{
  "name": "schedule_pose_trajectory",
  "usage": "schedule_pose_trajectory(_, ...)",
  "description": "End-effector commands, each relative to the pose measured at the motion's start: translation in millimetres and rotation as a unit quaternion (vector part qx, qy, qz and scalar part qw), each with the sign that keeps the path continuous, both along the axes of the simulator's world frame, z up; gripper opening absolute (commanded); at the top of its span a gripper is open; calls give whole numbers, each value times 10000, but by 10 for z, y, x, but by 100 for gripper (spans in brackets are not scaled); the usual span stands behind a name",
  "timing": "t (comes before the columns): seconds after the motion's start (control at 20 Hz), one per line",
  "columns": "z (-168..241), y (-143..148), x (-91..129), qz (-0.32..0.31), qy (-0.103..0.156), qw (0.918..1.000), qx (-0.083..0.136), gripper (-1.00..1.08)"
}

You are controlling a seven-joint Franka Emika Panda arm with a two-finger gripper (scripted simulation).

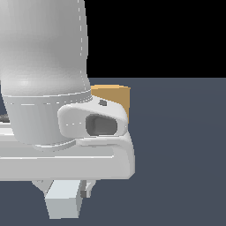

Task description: Insert the peg into the horizontal hole in a box.

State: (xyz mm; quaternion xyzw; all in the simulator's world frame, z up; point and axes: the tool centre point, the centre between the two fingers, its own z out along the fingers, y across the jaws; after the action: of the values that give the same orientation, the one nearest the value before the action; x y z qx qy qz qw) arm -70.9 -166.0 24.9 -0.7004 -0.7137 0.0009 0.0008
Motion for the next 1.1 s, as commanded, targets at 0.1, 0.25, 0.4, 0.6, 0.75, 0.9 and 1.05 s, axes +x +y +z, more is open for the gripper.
schedule_pose_trajectory(0.1, 79, 292, 276, 335, -13, 9994, -5, -100)
schedule_pose_trajectory(0.25, 137, 560, 496, 629, -13, 9980, -6, -100)
schedule_pose_trajectory(0.4, 201, 876, 723, 959, -12, 9954, -6, -100)
schedule_pose_trajectory(0.6, 269, 1231, 945, 1314, -12, 9913, -4, -100)
schedule_pose_trajectory(0.75, 305, 1432, 1056, 1508, -12, 9886, -2, -100)
schedule_pose_trajectory(0.9, 329, 1575, 1129, 1645, -12, 9864, 0, -100)
schedule_pose_trajectory(1.05, 343, 1660, 1170, 1726, -12, 9850, 1, -100)
